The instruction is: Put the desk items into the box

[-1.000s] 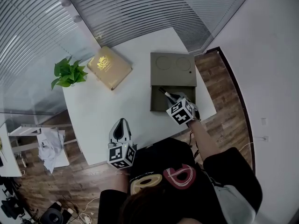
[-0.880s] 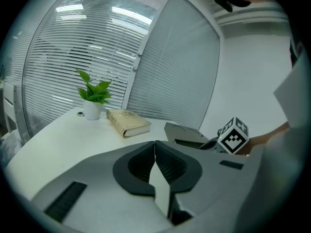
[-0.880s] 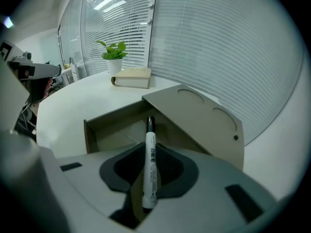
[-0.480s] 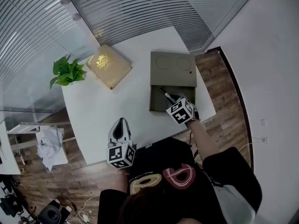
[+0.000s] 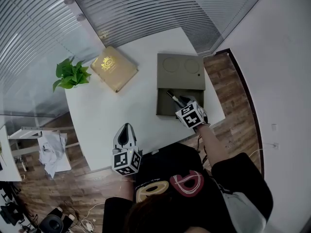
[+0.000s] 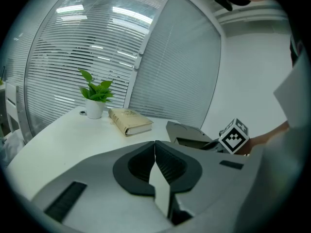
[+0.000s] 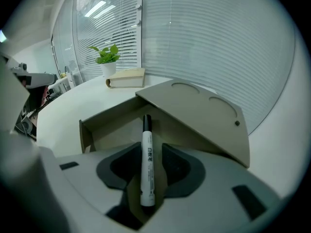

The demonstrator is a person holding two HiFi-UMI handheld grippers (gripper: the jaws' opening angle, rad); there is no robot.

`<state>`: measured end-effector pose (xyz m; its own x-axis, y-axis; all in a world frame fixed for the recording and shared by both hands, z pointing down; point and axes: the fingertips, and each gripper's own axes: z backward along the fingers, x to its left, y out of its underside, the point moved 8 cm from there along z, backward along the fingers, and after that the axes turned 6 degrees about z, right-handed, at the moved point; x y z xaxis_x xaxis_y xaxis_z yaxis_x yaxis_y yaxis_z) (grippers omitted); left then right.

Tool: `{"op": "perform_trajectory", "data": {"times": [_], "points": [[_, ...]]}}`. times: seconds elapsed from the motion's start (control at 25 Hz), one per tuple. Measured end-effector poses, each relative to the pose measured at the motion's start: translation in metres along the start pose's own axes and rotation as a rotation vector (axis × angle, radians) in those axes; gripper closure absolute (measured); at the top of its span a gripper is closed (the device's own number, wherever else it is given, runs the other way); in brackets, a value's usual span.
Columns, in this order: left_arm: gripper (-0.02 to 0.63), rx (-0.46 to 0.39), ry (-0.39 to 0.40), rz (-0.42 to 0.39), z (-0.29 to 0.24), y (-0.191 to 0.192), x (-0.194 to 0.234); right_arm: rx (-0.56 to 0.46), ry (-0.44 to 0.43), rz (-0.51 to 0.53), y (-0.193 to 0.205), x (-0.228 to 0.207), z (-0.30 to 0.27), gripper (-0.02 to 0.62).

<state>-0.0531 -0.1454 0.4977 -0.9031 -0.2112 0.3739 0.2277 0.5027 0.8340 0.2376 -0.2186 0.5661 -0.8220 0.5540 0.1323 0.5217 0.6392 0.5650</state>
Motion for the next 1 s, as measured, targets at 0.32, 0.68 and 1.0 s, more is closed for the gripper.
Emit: {"op": "perform_trajectory", "data": {"times": [0.32, 0.68, 1.0], "points": [[0.589, -0.013, -0.002, 0.002, 0.005, 0.000, 0.002, -0.134, -0.029, -0.117, -0.011, -0.002, 0.016, 0.407], [0.589, -0.047, 0.026, 0.022, 0.013, -0.007, 0.003, -0.308, -0.056, -0.188, -0.034, 0.012, 0.047, 0.391], [0.589, -0.068, 0.074, -0.004, 0.018, -0.015, 0.000, -0.410, -0.029, -0.157, -0.038, 0.054, 0.070, 0.393]]}}
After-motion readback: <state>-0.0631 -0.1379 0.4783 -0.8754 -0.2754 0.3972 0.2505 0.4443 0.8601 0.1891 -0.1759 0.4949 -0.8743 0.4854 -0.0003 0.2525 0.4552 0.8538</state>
